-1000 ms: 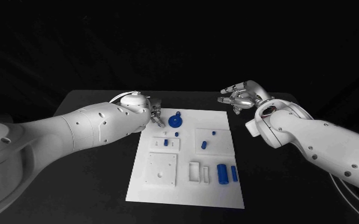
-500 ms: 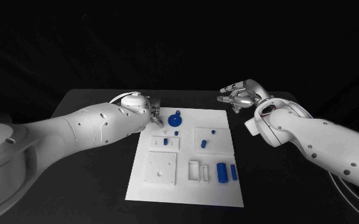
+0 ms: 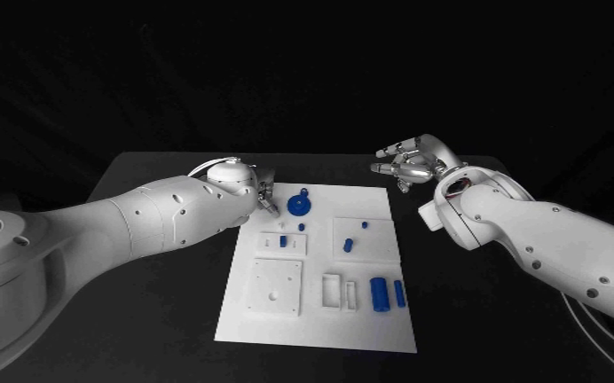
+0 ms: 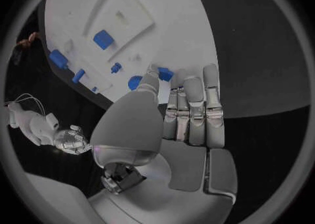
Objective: Assemble the parts on the task board
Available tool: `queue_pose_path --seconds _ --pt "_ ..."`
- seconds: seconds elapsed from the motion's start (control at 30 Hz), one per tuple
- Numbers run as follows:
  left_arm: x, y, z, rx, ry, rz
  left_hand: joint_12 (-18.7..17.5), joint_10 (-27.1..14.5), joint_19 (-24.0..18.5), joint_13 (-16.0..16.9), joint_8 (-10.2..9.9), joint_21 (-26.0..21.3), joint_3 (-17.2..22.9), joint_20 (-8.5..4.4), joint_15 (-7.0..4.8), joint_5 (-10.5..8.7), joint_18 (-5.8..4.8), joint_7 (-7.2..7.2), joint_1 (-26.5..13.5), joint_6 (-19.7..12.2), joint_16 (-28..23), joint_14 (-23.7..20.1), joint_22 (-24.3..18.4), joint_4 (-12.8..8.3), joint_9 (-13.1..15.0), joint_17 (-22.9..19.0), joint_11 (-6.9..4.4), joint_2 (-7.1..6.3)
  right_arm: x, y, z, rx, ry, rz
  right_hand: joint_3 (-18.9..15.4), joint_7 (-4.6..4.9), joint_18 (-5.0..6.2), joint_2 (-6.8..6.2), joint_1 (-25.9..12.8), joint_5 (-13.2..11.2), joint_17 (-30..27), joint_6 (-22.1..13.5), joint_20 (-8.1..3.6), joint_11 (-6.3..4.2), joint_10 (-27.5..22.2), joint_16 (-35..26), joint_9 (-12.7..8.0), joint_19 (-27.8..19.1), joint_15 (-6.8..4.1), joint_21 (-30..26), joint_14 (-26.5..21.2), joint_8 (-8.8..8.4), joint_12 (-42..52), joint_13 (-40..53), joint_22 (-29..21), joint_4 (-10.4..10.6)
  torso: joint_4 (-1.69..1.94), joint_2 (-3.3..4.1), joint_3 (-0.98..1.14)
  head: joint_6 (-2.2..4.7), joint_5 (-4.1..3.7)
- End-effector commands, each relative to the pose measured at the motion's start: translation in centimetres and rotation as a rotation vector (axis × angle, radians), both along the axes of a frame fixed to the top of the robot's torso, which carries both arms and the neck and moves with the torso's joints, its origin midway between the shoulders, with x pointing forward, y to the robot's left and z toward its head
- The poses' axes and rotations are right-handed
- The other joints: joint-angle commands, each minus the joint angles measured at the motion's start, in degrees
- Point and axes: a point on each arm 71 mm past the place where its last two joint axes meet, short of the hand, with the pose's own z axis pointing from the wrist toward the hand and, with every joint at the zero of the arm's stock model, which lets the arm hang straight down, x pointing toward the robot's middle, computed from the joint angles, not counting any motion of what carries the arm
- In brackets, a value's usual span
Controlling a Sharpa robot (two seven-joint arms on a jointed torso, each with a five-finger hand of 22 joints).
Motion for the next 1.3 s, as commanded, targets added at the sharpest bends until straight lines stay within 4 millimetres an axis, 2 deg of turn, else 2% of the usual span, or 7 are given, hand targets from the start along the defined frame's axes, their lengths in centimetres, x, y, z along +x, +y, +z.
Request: queue_pose_path --seconds 0.03,0.13,0.47,0.83,0.97,1.17,1.3 --pt "-0.2 -0.4 -0.6 -0.002 0.008 -0.023 -0.4 0.2 0.3 -0.1 -0.5 -0.3 0.0 0.06 0.16 0.42 0.68 -0.34 0.2 -0.1 -0.3 0.4 1.1 -0.1 -0.2 0.1 0.09 1.08 0.0 0.2 0.0 -0.003 0.004 0.014 0.1 0.16 0.65 0.14 -0.4 0.2 0.0 0.1 0.05 -0.17 -0.4 0.1 -0.1 -0.3 -0.01 -0.1 -0.4 -0.06 0.3 -0.1 2.6 -0.2 -0.06 0.06 0.00 0.07 -0.01" --pt "-0.3 -0.4 -0.8 0.000 0.019 -0.026 -1.2 -0.2 0.3 -0.4 -1.0 -0.4 0.3 0.12 0.20 1.48 0.68 -0.24 0.9 -0.4 -0.4 0.3 1.1 -0.2 -0.6 0.1 0.24 2.49 0.0 0.2 0.0 -0.003 0.004 0.015 0.1 0.16 0.65 0.14 -0.4 0.2 0.0 0.1 0.05 -0.17 -0.4 0.1 -0.1 -0.3 -0.01 -0.1 -0.4 -0.06 0.3 -0.1 2.6 -0.2 -0.08 0.01 0.02 0.07 -0.03" --pt "-0.4 0.0 -1.1 -0.029 0.057 -0.027 -7.6 0.8 -0.4 -0.8 -5.4 -0.4 1.8 0.31 0.35 10.47 0.76 -0.01 4.4 0.6 -0.4 -0.2 1.2 -0.3 -2.8 0.0 0.51 6.40 -0.1 0.1 0.0 -0.005 0.008 0.016 0.1 0.17 0.65 0.24 -0.6 0.3 0.0 0.1 0.07 -0.16 -0.4 0.1 -0.1 -0.4 0.00 -0.1 -0.5 -0.07 0.4 -0.1 2.6 -0.1 0.03 -0.03 0.03 0.09 -0.17" --pt "-0.7 1.2 -1.2 -0.155 0.083 0.004 -12.6 1.3 -0.9 -0.8 -5.8 0.2 6.1 0.50 0.63 20.26 1.11 0.70 4.8 -0.9 -0.7 -0.3 1.2 -0.1 -4.1 -0.4 1.04 6.51 -0.1 0.0 -0.1 -0.007 0.011 0.018 0.1 0.17 0.64 0.25 -0.7 0.3 0.0 0.1 0.07 -0.16 -0.4 0.1 -0.1 -0.4 0.00 0.0 -0.5 -0.07 0.4 -0.1 2.6 0.0 0.06 -0.09 0.03 0.28 -0.19" --pt "-1.0 1.8 -1.2 -0.222 0.102 0.027 -13.7 1.2 -1.1 -0.8 -5.8 0.6 8.4 0.66 0.83 22.32 1.33 1.03 3.9 -1.4 -0.8 -0.4 1.2 0.0 -4.6 -0.5 1.31 5.99 -0.1 0.0 -0.1 -0.009 0.012 0.018 0.1 0.17 0.64 0.25 -0.7 0.3 0.0 0.1 0.07 -0.16 -0.4 0.1 -0.1 -0.4 0.00 0.0 -0.5 -0.07 0.4 -0.1 2.6 0.0 0.12 -0.09 0.02 0.45 -0.28" --pt "-1.2 2.4 -1.2 -0.258 0.110 0.052 -14.1 1.4 -1.3 -0.7 -5.8 1.0 9.3 0.72 0.91 21.84 1.40 1.19 2.5 -1.5 -0.8 -0.4 1.2 0.0 -5.0 -0.6 1.38 4.07 -0.1 -0.1 -0.1 -0.010 0.014 0.018 0.1 0.17 0.64 0.25 -0.7 0.3 0.0 0.1 0.07 -0.16 -0.4 0.1 -0.1 -0.4 0.00 0.0 -0.5 -0.07 0.4 -0.1 2.6 0.0 0.07 -0.06 0.02 0.68 -0.09" --pt "-1.2 3.0 -1.0 -0.267 0.080 0.080 -13.8 1.0 -1.0 -0.7 -5.9 0.8 5.7 0.95 1.23 14.94 1.47 1.72 0.3 -3.1 -1.0 -0.3 0.9 1.8 -5.9 -0.7 1.73 0.46 -0.1 -0.1 -0.1 -0.010 0.014 0.017 0.1 0.16 0.65 0.25 -0.7 0.3 0.0 0.1 0.07 -0.16 -0.5 0.1 -0.1 -0.4 0.01 -0.1 -0.5 -0.06 0.4 -0.1 2.6 0.1 0.06 -0.05 0.05 0.77 -0.05"
